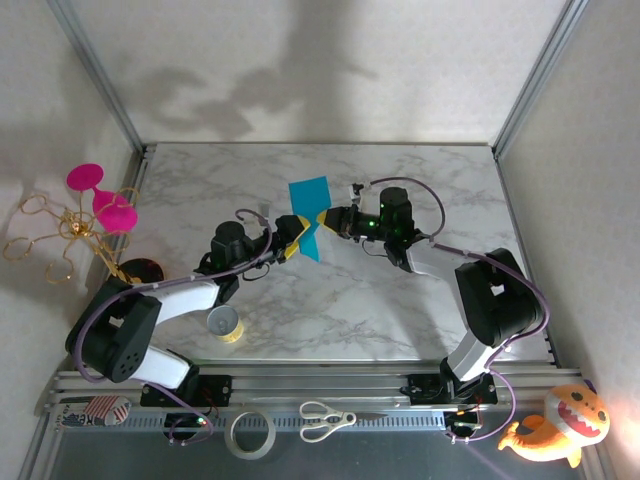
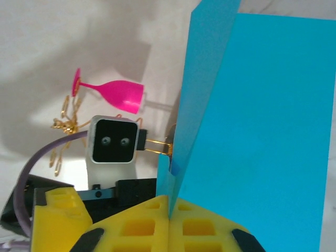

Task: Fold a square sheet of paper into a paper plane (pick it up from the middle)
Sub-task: Turn over the paper at the center of the table.

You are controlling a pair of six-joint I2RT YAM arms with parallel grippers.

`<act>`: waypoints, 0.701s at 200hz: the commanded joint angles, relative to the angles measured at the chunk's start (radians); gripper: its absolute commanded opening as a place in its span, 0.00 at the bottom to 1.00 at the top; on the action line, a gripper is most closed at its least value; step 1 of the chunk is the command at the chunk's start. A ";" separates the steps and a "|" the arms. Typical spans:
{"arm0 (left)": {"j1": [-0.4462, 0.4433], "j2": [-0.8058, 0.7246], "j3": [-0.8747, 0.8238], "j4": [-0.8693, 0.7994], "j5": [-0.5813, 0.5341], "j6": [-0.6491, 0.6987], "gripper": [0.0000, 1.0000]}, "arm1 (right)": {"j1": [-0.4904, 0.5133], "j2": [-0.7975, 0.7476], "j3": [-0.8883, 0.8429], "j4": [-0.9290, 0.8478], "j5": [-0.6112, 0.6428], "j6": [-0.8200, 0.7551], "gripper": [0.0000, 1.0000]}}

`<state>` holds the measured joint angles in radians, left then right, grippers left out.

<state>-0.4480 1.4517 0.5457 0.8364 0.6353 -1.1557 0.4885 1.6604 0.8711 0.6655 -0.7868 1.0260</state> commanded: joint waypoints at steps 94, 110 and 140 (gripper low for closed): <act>-0.011 -0.022 0.002 0.049 0.002 0.047 0.40 | -0.007 0.025 -0.011 0.064 -0.071 0.059 0.06; -0.009 -0.022 0.007 0.038 -0.002 0.054 0.30 | -0.008 0.022 -0.011 0.051 -0.071 0.052 0.09; -0.005 -0.024 0.024 -0.010 -0.014 0.072 0.16 | -0.016 0.006 -0.006 -0.029 -0.040 0.012 0.24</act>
<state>-0.4511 1.4540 0.5457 0.8593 0.6380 -1.1168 0.4862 1.6737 0.8707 0.6968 -0.8379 1.0821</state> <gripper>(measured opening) 0.189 0.200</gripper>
